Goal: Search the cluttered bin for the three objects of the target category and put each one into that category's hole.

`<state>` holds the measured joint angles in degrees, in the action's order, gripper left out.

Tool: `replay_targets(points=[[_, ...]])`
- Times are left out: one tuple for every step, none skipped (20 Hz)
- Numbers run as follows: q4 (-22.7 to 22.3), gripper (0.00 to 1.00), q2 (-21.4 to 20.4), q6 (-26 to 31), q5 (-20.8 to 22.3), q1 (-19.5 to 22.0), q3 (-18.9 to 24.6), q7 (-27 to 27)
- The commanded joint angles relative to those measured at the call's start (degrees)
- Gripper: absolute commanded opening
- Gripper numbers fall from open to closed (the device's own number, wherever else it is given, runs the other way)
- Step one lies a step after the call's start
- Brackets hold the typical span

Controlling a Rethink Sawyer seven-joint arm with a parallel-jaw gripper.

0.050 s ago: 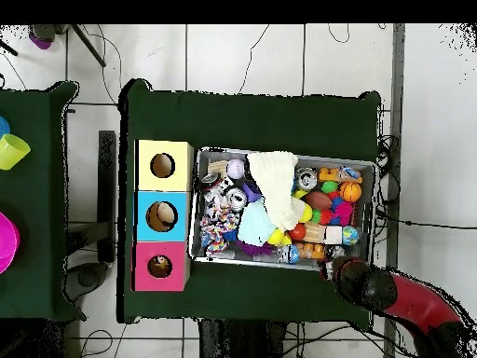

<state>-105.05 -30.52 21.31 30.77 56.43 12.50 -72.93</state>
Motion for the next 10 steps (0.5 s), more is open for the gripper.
replay_targets(points=[[2.0, 1.0, 8.5, -5.0, 3.4, 1.0, 0.8, -4.3], [2.2, 1.0, 8.9, -5.0, 3.3, 1.1, 0.8, -4.2], [1.7, 1.0, 8.8, -5.5, 3.6, 1.5, 0.6, -4.1], [1.6, 1.0, 8.9, -5.8, 3.6, 1.5, 0.5, -4.1], [1.2, 1.0, 8.8, -6.1, 3.8, 1.7, 0.5, -4.0], [1.1, 1.0, 8.9, -6.2, 3.7, 1.7, 0.4, -4.0], [1.6, 1.0, 9.1, -6.0, 3.5, 1.4, 0.5, -4.0], [1.6, 1.0, 9.1, -6.0, 3.4, 1.2, 0.4, -4.1], [1.9, 1.0, 9.0, -5.7, 3.3, 0.9, 0.5, -4.1], [1.9, 1.0, 9.0, -5.6, 3.2, 0.8, 0.5, -4.1]])
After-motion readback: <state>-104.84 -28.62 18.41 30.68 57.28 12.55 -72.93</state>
